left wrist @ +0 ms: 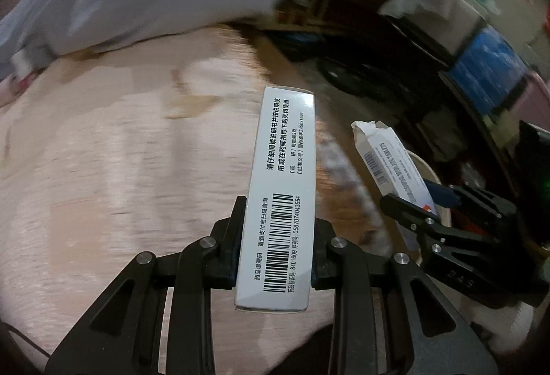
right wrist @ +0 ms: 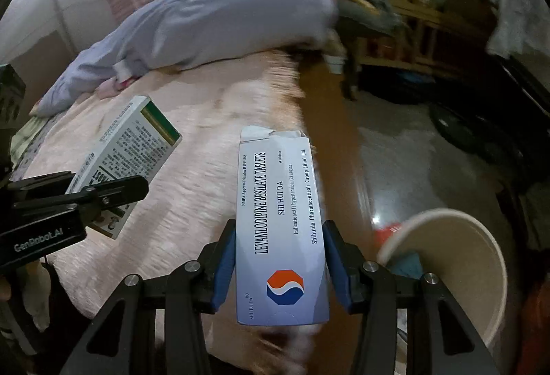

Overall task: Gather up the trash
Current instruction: 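Carry both medicine boxes with both tools over the bucket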

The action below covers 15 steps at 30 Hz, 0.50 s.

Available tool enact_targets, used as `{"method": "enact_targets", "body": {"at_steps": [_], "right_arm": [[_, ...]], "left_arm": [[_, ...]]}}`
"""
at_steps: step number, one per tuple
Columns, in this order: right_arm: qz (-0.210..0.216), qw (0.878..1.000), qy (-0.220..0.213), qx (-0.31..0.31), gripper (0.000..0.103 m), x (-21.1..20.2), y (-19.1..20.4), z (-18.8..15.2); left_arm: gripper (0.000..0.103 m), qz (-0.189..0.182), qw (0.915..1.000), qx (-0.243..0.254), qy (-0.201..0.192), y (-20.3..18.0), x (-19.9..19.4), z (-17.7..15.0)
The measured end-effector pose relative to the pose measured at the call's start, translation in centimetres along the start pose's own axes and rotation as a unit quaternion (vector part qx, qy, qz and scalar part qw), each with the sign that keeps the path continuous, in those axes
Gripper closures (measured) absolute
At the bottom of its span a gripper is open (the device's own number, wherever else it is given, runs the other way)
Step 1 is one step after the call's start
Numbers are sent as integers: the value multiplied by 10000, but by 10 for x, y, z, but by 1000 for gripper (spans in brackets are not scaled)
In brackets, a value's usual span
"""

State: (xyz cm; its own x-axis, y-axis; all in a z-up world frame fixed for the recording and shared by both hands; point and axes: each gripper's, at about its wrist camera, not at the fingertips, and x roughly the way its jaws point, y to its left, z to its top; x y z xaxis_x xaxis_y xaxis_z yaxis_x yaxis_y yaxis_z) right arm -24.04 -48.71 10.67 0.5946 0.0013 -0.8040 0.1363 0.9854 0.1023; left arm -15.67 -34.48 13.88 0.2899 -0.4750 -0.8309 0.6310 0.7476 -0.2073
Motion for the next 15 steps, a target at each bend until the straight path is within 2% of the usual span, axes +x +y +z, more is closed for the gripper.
{"method": "enact_targets", "body": {"at_steps": [9,15], "right_arm": [[-555,9949,112,836,56,-26,-97,-45],[-809,9866,215,1400,56,-29,-152,-73]], "left_arm": [[77,-579,9958,607,378,-97,42,5],[76,-999,9913,693,501,-131,60,9]]}}
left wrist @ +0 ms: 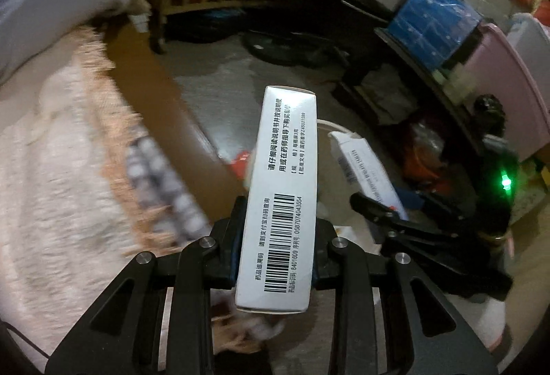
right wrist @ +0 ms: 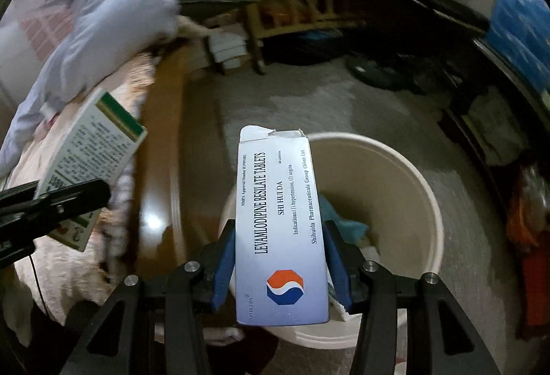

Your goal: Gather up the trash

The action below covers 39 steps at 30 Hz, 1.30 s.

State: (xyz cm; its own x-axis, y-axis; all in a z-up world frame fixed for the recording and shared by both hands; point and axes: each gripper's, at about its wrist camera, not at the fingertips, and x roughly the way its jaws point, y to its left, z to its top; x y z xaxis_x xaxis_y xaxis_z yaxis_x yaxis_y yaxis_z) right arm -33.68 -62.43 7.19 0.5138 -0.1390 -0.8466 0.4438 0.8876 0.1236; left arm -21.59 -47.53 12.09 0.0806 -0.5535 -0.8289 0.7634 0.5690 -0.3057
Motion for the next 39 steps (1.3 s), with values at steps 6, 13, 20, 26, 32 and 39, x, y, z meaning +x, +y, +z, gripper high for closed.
{"method": "enact_targets", "body": {"at_steps": [6,13,20,26,32,39], "right_arm": [[-50,9986,-30,527,51,5,-35,-7],[-122,9972,-275,684,37,-10,-37,-20],[-438,9933,-880,610,37,-46,-14,-33],[-684,9870,-1392,428,37,-80,12,-34],[-787,9805,-1765,364,37,-109,29,-38],[-739,9765,-1992,366,34,-126,38,-40]], "left_arm": [[48,-561,9983,-161,24,-9,12,6],[46,-55,9996,81,-248,-10,-9,-2],[46,603,9937,155,-931,-1,-57,-22],[46,781,9872,241,-1372,-2,-88,-42],[46,805,9830,355,-1612,-12,-105,-52],[46,870,9803,387,-1729,-13,-115,-58]]}}
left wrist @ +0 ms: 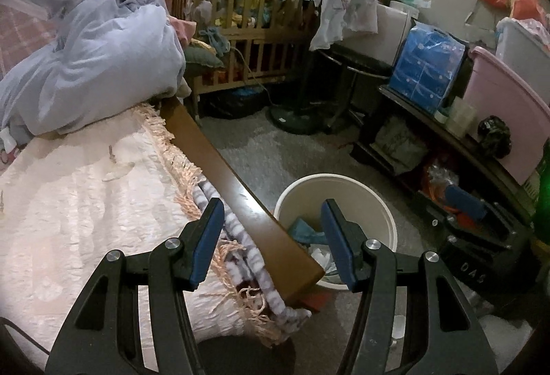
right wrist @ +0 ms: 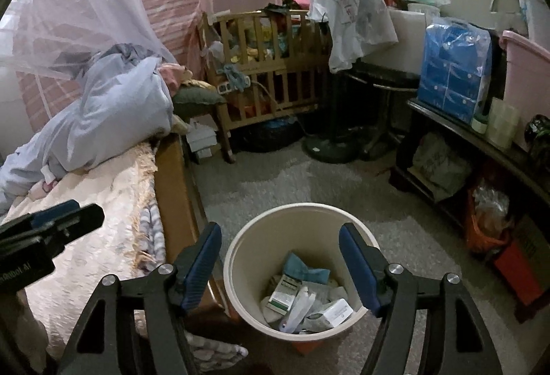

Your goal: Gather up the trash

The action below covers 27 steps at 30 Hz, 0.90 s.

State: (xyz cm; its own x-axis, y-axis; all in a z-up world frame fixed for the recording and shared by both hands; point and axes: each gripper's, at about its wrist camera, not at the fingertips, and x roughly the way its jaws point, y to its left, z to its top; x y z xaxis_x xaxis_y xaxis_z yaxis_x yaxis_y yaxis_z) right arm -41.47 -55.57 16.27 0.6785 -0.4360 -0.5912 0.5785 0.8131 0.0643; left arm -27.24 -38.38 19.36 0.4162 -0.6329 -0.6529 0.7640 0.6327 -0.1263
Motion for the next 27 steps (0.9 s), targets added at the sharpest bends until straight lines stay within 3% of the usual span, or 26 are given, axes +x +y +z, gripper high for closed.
{"method": "enact_targets", "body": {"at_steps": [27], "right_arm": [[-30,9999,-136,-27,27,-13,5,6]], "left_arm": [[46,43,9998,138,-150,0,-8,-5]]}}
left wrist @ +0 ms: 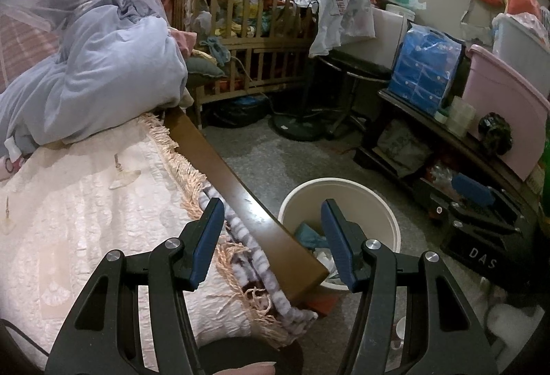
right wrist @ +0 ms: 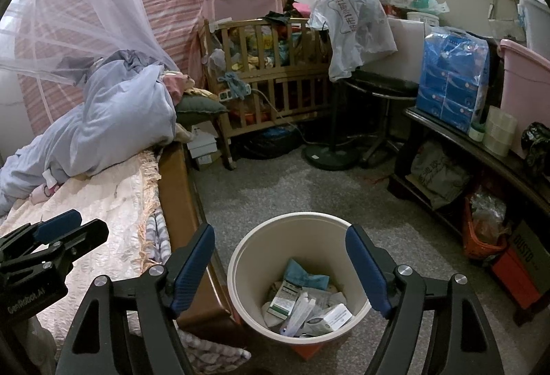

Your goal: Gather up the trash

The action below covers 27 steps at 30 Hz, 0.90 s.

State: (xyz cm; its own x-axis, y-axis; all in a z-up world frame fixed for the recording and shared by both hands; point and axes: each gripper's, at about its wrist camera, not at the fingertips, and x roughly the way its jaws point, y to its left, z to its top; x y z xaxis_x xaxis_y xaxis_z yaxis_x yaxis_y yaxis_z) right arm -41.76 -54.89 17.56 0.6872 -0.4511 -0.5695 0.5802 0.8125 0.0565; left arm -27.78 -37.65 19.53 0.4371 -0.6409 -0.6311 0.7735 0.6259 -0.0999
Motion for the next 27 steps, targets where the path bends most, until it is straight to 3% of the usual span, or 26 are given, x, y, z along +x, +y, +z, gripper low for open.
{"method": "enact_targets", "body": {"at_steps": [27], "right_arm": [[4,10000,80,-29,25,0,0,-3]], "left_arm": [[46,-82,9999,-55,109,7,4,-3]]}}
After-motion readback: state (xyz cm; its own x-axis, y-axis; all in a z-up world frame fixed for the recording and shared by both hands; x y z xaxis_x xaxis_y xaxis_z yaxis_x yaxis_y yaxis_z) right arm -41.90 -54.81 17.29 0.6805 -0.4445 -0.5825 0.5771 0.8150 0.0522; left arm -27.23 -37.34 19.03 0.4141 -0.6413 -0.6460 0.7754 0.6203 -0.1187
